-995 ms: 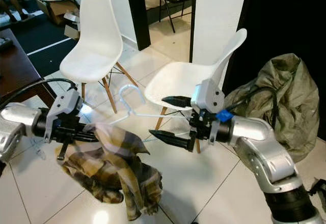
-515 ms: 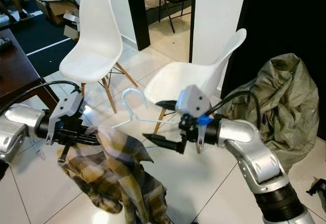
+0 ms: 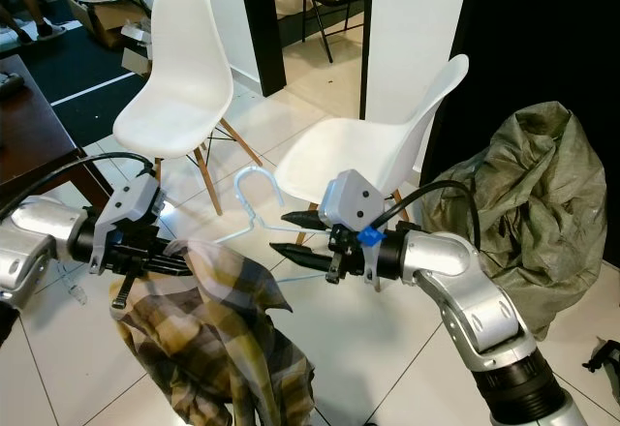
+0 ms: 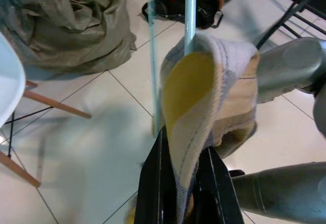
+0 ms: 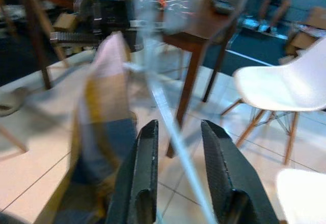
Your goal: Hang hanger
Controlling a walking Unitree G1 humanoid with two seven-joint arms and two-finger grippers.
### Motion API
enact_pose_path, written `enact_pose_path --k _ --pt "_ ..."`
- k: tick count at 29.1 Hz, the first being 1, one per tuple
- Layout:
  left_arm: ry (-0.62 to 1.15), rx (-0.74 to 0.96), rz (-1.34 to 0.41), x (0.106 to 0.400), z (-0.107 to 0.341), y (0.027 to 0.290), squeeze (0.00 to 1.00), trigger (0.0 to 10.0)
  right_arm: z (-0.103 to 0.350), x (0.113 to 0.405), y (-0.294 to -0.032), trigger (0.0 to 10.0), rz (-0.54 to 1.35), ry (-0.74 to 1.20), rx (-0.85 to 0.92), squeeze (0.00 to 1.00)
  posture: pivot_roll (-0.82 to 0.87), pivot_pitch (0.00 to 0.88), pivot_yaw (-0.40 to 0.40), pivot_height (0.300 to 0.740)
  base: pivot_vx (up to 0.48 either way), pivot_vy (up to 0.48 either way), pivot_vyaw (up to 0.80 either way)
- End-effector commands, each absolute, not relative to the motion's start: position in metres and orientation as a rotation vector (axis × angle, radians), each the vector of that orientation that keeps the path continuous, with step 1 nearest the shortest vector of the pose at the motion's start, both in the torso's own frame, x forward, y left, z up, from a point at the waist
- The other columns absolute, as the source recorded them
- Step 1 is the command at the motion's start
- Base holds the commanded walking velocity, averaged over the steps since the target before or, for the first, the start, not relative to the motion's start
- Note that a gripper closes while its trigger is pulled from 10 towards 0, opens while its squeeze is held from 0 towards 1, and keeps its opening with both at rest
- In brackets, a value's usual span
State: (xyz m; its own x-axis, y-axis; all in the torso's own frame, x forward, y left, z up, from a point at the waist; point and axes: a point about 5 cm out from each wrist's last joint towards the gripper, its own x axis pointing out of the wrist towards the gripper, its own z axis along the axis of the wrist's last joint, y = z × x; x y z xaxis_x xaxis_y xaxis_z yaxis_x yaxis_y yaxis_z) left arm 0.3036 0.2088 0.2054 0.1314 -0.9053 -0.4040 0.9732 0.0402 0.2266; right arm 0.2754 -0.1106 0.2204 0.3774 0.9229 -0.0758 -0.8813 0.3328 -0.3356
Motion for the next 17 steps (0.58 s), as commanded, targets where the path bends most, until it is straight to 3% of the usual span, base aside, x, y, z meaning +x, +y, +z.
enact_pose_path --k 1,10,17 --pt "0.138 0.511 -1.454 0.305 0.211 0.208 0.0 10.0 0.217 0.275 -0.108 0.0 1.196 -0.132 -0.345 0.0 -0.05 0.117 0.076 0.74 0.0 0.0 0.0" --pt "0.126 0.513 -1.433 0.306 0.21 0.208 0.0 10.0 0.216 0.275 -0.104 0.0 1.184 -0.147 -0.335 0.0 -0.05 0.122 0.077 0.74 0.0 0.0 0.0" --pt "0.058 0.422 -1.352 0.311 0.211 0.197 0.0 10.0 0.216 0.276 -0.097 0.0 1.155 -0.165 -0.277 0.0 -0.05 0.126 0.077 0.74 0.0 0.0 0.0"
